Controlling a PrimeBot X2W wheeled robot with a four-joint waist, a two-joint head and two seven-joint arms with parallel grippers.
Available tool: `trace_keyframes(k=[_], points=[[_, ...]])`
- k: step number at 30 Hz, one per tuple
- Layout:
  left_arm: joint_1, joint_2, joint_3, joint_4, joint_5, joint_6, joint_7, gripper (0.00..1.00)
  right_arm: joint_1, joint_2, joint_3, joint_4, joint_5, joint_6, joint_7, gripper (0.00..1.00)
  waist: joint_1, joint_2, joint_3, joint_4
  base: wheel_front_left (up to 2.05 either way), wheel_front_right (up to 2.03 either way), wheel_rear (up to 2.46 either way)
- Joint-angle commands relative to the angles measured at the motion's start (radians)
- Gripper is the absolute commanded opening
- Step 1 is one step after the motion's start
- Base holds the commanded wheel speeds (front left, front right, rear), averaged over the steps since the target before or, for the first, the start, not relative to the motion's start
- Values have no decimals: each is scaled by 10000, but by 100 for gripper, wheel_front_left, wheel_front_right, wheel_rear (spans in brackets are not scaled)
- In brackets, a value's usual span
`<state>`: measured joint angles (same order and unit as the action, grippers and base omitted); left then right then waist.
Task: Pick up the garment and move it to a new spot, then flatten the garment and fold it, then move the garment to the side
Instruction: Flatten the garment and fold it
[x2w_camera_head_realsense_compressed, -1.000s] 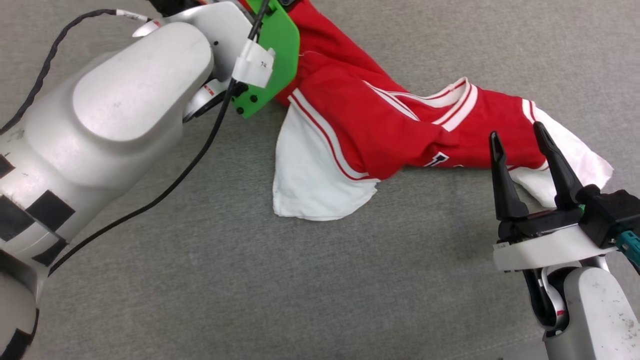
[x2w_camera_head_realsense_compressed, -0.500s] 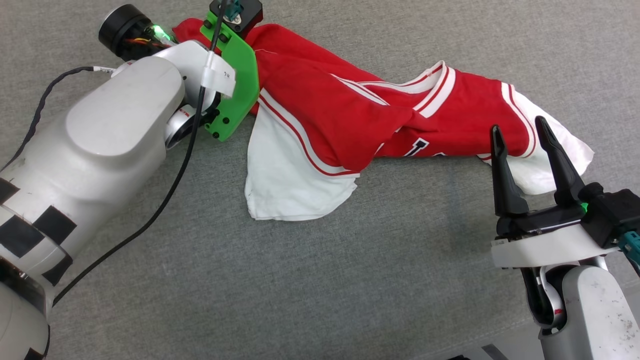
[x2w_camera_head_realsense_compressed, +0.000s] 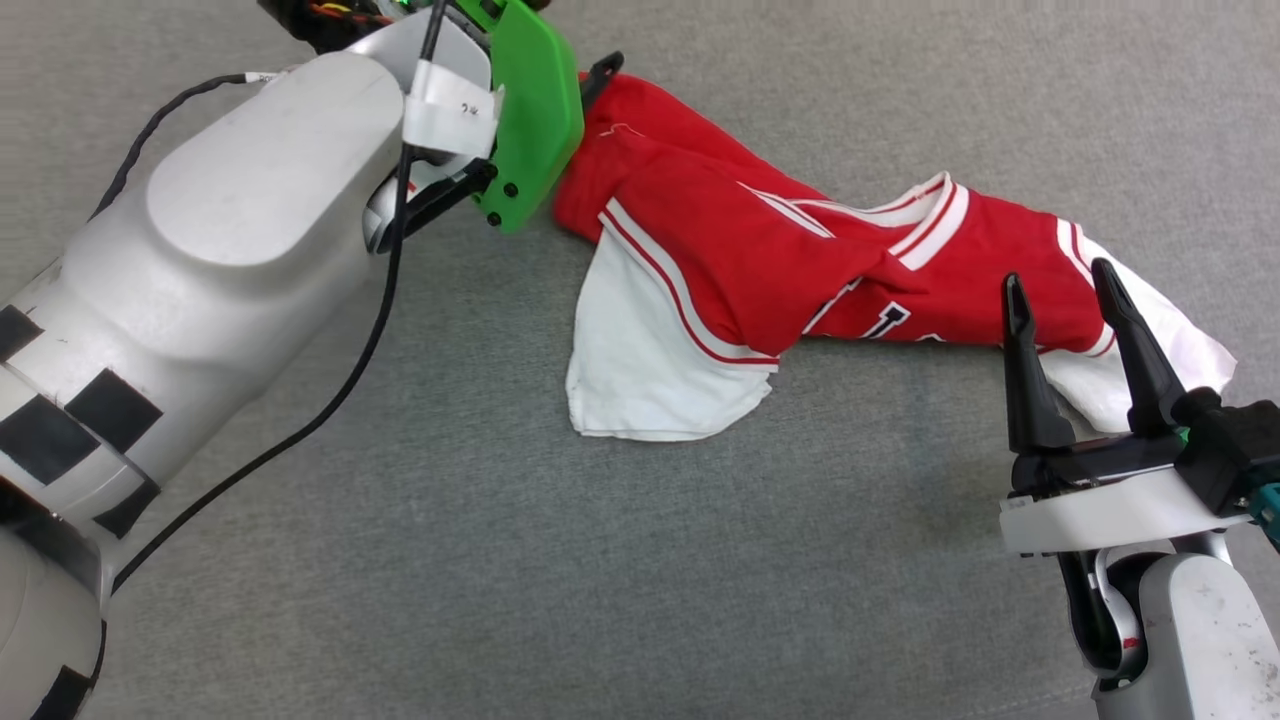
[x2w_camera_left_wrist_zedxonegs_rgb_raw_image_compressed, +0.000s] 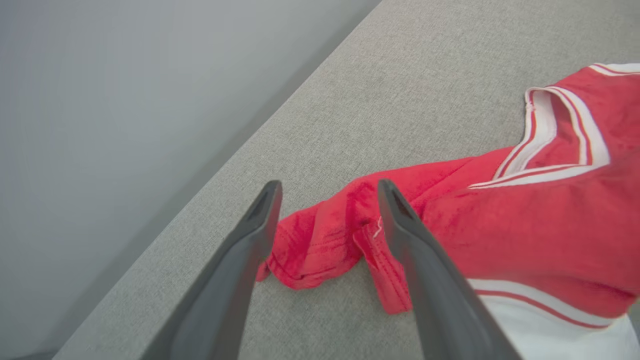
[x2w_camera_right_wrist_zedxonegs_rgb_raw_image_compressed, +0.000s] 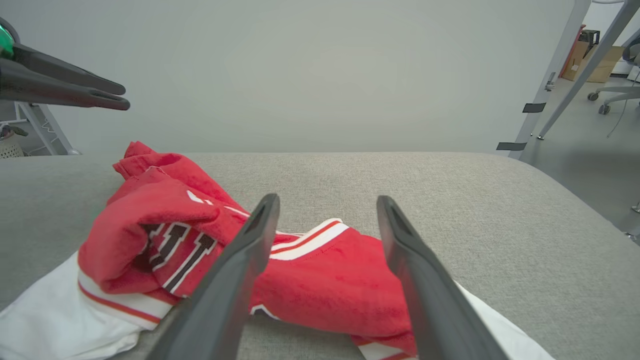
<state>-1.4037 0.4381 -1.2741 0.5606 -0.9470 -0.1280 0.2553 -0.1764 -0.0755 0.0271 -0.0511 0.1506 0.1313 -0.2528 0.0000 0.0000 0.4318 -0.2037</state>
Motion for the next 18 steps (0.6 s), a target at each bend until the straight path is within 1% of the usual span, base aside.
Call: trace_keyframes(k=[1, 7, 11, 15, 18], points=[[-19, 81, -21, -153, -252, -27, 393, 100, 151, -46, -16, 30, -63, -6, -89, 100, 0, 0, -550, 468, 0, 0, 0], [892, 351, -56, -1228, -1176, -27, 2591, 100, 273, -80, 20, 116, -51, -6, -89, 100, 0, 0, -924, 573, 0, 0, 0], [1617, 526, -59, -1595, -1537, -27, 3765, 100, 253, -94, 89, 171, -19, -6, -89, 100, 0, 0, -977, 528, 0, 0, 0], [2137, 576, -60, -1774, -1608, -27, 4379, 100, 209, -125, 126, 196, 42, -6, -89, 100, 0, 0, -942, 435, 0, 0, 0], [2434, 491, -60, -1914, -1395, -27, 4767, 100, 189, -118, 128, 204, 52, -6, -89, 100, 0, 0, -862, 365, 0, 0, 0]])
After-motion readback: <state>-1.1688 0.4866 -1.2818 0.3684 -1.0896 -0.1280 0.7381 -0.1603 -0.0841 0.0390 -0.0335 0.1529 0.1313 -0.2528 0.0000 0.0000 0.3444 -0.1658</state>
